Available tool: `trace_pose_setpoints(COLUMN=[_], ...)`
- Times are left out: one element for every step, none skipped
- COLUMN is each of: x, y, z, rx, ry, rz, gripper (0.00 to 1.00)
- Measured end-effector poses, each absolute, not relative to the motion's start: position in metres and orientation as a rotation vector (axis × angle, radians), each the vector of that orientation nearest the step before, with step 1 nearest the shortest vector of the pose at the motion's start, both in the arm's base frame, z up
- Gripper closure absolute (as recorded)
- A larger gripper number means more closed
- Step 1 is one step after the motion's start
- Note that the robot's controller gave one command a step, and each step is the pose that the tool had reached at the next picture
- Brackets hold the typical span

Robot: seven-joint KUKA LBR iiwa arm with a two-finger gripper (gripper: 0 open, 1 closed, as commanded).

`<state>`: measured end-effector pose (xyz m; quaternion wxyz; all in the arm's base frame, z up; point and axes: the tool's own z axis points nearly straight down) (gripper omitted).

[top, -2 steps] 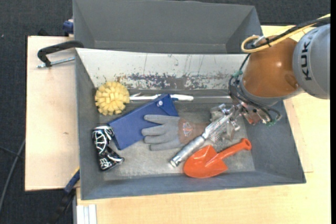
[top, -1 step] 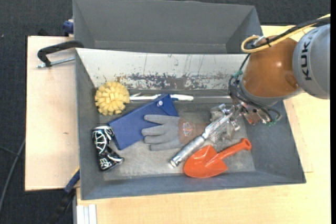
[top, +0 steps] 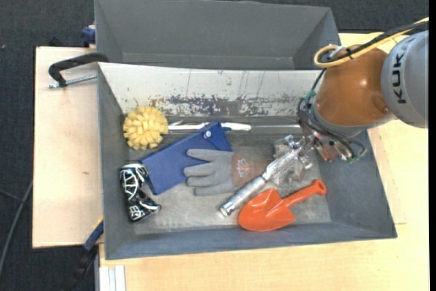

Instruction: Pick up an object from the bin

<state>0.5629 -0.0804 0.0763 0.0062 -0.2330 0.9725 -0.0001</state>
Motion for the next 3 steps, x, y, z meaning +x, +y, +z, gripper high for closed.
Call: trace_pose_setpoints(x=[0.561,0.563,0.564], y=[-0.079,-0.079,-0.079], z=[0.099,0.125,0.146], rx=[-0.729,-0.727,-0.727], ry=[3.048,3.04,3.039], rz=[0.004,0.0,-0.001], gripper=[1.0,1.0,1.0])
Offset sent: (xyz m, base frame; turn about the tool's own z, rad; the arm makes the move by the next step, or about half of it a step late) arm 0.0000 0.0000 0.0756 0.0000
